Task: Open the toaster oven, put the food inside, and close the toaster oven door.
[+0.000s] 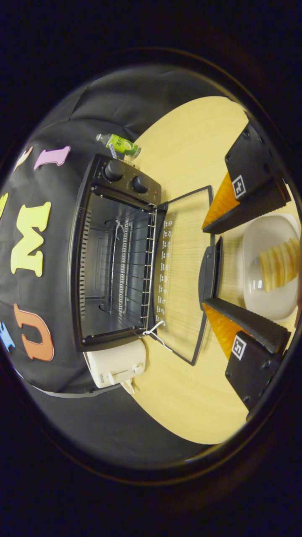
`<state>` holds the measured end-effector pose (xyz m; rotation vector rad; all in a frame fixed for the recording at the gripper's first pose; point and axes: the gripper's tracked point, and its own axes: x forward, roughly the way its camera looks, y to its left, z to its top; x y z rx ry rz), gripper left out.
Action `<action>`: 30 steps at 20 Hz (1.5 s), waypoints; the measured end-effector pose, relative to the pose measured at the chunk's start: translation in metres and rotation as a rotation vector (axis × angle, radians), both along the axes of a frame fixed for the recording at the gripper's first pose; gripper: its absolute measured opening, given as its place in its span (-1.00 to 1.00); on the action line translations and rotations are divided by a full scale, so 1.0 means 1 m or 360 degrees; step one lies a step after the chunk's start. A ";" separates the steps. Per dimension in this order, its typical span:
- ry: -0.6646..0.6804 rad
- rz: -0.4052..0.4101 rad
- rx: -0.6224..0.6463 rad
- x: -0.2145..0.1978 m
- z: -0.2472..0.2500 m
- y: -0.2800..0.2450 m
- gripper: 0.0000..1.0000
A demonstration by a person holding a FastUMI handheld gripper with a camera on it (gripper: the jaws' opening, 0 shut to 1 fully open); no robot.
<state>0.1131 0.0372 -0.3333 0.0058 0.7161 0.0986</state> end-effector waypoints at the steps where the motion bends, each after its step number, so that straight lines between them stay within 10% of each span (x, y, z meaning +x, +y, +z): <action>1: -0.0008 -0.0010 0.0020 -0.004 0.000 -0.004 1.00; 16: -0.0082 0.0149 0.0119 -0.103 -0.029 -0.017 0.92; 30: -0.0035 0.0082 0.0129 -0.116 -0.047 -0.016 0.39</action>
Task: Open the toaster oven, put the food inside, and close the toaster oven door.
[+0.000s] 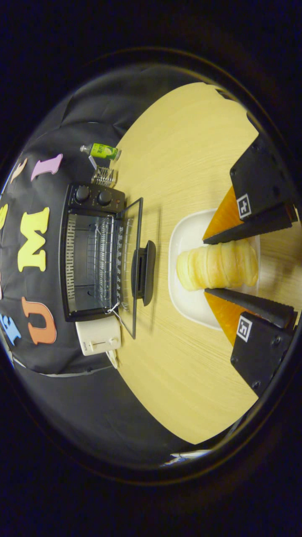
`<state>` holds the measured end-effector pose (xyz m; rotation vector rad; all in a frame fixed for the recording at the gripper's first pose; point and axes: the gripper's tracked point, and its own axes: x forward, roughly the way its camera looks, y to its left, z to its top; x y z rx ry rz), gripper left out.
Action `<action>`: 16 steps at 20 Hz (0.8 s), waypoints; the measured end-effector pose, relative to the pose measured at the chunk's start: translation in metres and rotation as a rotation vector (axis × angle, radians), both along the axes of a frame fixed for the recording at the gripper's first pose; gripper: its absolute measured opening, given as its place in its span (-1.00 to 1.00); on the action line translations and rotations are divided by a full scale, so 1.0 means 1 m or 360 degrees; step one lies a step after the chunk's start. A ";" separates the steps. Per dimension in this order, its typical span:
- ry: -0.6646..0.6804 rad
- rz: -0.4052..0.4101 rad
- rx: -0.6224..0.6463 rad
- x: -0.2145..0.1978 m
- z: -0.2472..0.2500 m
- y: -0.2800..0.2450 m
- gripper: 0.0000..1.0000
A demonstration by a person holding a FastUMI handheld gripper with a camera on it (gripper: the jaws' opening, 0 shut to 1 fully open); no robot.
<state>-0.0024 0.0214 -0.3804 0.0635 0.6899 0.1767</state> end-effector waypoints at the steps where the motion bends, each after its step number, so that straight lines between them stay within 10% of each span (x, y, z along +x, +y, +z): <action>1: -0.0004 -0.0011 0.0090 -0.003 0.006 0.004 0.34; 16: -0.0184 -0.0293 0.1085 0.088 0.100 0.010 0.27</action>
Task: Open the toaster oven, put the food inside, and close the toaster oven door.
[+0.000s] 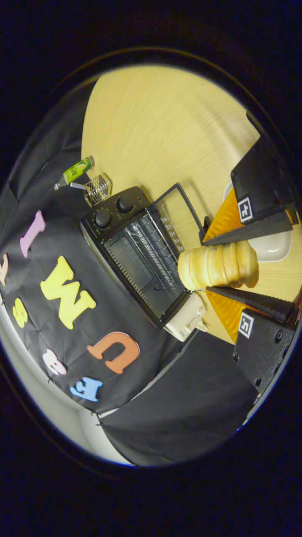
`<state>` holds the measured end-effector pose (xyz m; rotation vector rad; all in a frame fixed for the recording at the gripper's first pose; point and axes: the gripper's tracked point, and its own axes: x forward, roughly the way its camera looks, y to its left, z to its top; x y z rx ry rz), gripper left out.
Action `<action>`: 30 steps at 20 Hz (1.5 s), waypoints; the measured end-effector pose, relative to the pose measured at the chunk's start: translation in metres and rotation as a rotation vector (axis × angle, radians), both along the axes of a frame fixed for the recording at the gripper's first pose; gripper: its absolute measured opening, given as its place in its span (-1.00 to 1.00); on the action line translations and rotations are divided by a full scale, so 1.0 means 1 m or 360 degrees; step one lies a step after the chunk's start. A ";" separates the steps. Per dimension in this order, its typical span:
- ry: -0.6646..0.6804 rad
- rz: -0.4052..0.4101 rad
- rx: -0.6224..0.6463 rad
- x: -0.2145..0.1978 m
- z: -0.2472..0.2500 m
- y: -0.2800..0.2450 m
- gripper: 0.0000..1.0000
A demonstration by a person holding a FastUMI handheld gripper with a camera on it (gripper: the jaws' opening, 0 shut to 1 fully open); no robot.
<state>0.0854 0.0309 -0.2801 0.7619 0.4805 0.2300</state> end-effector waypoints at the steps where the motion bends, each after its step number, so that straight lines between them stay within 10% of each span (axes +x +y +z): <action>1: 0.0010 0.0006 0.0041 0.010 0.001 0.003 0.27; 16: -0.0208 -0.0191 -0.0030 0.169 0.019 0.006 0.28; 30: -0.0289 -0.0208 -0.0191 0.217 0.010 0.004 0.49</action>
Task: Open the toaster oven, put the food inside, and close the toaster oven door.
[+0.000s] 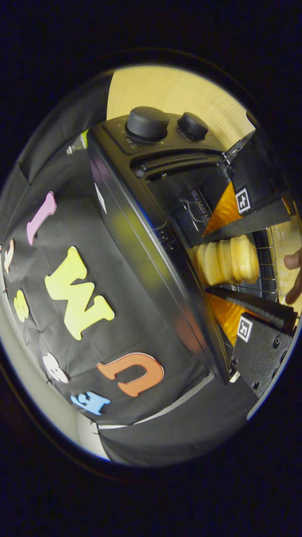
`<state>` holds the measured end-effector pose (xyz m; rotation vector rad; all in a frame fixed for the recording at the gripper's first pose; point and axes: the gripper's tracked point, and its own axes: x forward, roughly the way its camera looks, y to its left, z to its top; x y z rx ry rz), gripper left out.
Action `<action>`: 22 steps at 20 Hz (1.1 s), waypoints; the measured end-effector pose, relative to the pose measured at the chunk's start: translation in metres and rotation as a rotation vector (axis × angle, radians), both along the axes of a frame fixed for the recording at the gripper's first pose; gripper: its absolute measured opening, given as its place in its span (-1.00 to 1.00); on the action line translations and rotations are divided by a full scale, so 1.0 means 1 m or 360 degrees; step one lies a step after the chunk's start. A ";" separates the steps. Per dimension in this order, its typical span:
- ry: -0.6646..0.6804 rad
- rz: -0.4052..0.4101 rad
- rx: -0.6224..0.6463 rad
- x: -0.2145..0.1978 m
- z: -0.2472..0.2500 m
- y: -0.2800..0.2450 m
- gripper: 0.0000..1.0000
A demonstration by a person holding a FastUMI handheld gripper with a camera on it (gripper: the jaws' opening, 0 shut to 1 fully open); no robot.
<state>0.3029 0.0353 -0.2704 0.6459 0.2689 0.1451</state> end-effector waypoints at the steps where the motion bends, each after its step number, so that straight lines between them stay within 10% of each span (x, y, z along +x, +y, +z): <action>1: 0.0010 0.0004 0.0018 -0.004 -0.001 -0.002 0.64; 5: 0.0027 -0.0027 0.0108 -0.014 -0.001 -0.007 1.00; 16: 0.0080 -0.0056 0.0163 -0.079 0.026 -0.026 1.00; 22: 0.0092 -0.0071 -0.0304 -0.111 0.027 -0.044 1.00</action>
